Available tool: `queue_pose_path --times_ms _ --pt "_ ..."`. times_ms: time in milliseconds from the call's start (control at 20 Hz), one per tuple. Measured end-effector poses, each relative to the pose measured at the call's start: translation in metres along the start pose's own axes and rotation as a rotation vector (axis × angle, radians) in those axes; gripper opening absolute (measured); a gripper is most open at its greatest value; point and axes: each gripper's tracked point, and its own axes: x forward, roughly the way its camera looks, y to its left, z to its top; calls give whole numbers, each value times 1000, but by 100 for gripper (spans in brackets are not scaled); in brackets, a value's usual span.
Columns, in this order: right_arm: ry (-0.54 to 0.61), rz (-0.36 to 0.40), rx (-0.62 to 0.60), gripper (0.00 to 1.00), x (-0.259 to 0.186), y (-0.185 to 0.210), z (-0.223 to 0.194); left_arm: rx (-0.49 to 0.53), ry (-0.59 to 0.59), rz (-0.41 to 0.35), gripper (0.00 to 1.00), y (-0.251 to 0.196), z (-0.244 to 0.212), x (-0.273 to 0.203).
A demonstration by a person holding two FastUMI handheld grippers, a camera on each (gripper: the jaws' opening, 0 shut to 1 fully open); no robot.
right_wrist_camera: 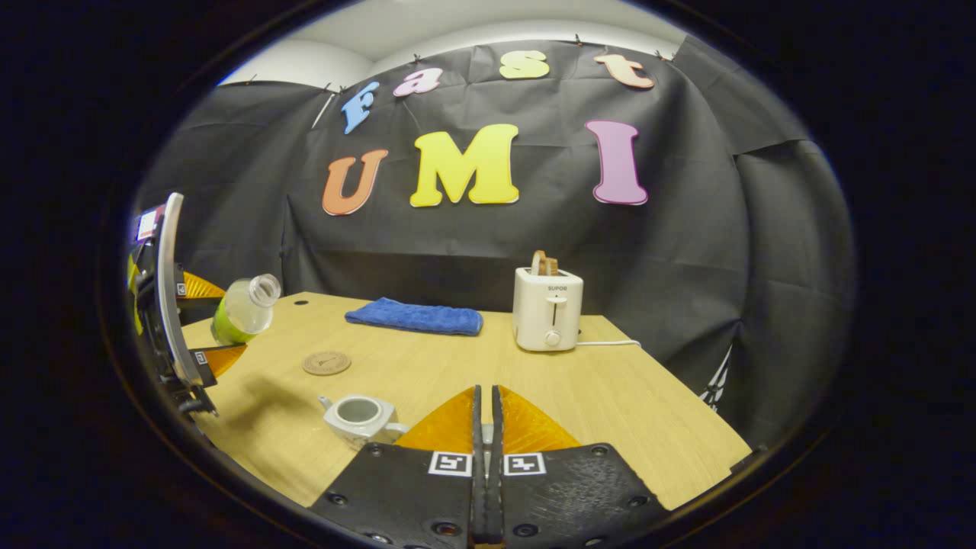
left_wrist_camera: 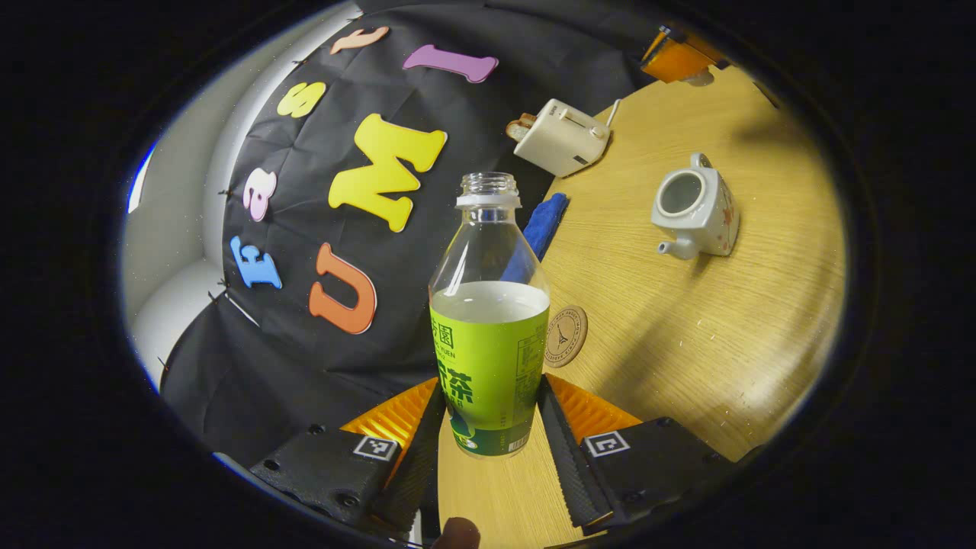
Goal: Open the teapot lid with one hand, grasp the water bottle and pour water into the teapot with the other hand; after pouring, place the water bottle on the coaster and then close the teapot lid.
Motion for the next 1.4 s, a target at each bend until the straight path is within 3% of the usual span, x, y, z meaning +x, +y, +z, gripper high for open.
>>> queue_pose_path --times_ms 600,950,1400 --pt "3 -1 19 0 -4 -27 -12 418 6 -23 74 -21 32 -7" --pt "3 8 47 1 -6 -31 -15 557 67 -56 74 -20 31 0" --pt "2 13 73 0 -7 -38 -20 700 61 -32 74 -10 46 6"
